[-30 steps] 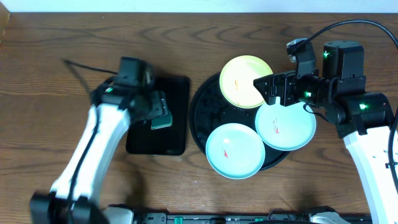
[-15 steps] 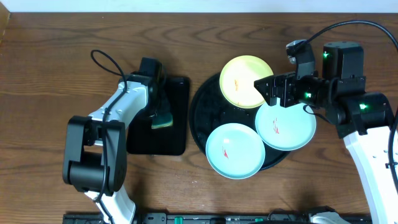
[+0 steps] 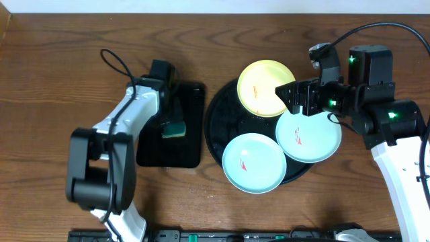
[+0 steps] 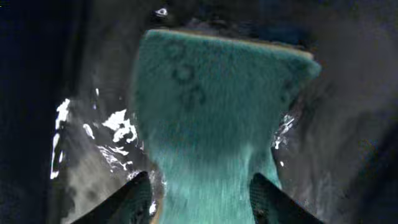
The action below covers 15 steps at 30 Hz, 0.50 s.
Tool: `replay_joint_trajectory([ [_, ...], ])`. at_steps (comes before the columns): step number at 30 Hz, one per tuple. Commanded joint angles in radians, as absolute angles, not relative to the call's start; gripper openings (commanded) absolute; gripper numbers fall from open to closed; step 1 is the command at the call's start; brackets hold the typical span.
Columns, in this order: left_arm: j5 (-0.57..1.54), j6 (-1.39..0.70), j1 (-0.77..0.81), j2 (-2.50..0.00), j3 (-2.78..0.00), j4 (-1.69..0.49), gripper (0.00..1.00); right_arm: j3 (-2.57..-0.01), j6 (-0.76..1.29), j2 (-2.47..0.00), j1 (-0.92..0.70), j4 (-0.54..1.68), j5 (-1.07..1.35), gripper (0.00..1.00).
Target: Clean dirty plates on tray and stack at the side
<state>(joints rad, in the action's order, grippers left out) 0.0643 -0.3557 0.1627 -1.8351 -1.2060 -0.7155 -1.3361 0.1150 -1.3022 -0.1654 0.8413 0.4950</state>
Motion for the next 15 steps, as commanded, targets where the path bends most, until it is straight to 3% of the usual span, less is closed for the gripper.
replay_joint_trajectory([
  [1,0.044,-0.341,0.163,-1.767,-1.223,-0.749,0.55,-1.356,0.119,-1.298,-0.172,0.842,0.505,0.77],
  [11,0.085,-0.341,0.212,-1.831,-1.095,-0.707,0.51,-1.356,0.120,-1.299,-0.172,0.842,0.472,0.78],
  [12,0.084,-0.341,0.213,-1.840,-1.079,-0.682,0.45,-1.356,0.119,-1.300,-0.172,0.842,0.472,0.78],
  [15,0.060,-0.342,0.213,-1.862,-1.058,-0.640,0.12,-1.356,0.120,-1.302,-0.172,0.842,0.472,0.78],
])
